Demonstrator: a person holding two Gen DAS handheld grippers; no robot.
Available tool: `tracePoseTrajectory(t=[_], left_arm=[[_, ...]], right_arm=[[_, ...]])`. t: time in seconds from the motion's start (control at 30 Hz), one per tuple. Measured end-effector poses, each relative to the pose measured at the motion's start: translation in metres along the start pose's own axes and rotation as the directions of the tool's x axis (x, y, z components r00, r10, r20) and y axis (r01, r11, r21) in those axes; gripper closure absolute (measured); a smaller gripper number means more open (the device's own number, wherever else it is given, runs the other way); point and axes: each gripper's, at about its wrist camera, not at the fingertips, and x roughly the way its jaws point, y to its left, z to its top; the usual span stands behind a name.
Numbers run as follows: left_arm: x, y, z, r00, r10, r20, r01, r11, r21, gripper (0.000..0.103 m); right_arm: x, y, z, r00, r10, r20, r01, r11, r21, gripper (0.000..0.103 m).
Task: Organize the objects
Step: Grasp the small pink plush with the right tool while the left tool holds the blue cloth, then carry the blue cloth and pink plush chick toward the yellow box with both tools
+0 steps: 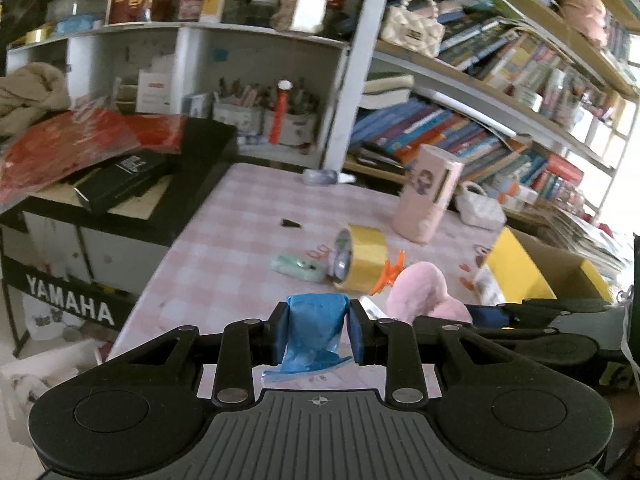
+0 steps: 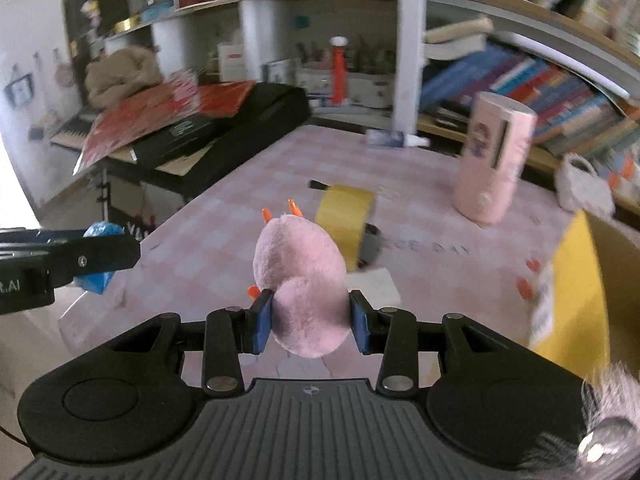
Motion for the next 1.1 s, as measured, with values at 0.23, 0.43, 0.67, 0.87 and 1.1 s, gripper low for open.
tracePoseTrajectory(t=[0.23,0.43,0.67,0.87,1.1], left_arm=[[-0.021,-0.01,-0.02,0.999,-0.042,-0.016,0.042,0.999,0.027,0.075],[-0.043,-0.017,-0.04,0.997,-0.072,-0.039,0.074,0.996,0.049,0.075],[-0.065,-0.03,-0.057,0.991,-0.12,-0.058,0.125,0.988,0.089,0.075],[-0.077,-0.04,-0.067,0.985,-0.157,-0.073,0.165,0.979,0.123,0.075],[-0.085,-0.059,-0.081,0.969,-0.221,-0.107,0.238,0.954,0.182,0.075]], right_arm=[[-0.03,0.002,-0.025,0.998,-0.056,0.002,0.056,0.997,0.048,0.066],[-0.059,0.014,-0.053,0.997,-0.082,-0.01,0.083,0.994,0.066,0.066],[-0.089,0.023,-0.083,0.992,-0.121,-0.024,0.123,0.987,0.105,0.066],[-0.112,0.022,-0.105,0.987,-0.16,-0.027,0.162,0.974,0.16,0.066],[-0.136,0.017,-0.13,0.976,-0.215,-0.04,0.219,0.949,0.229,0.066]])
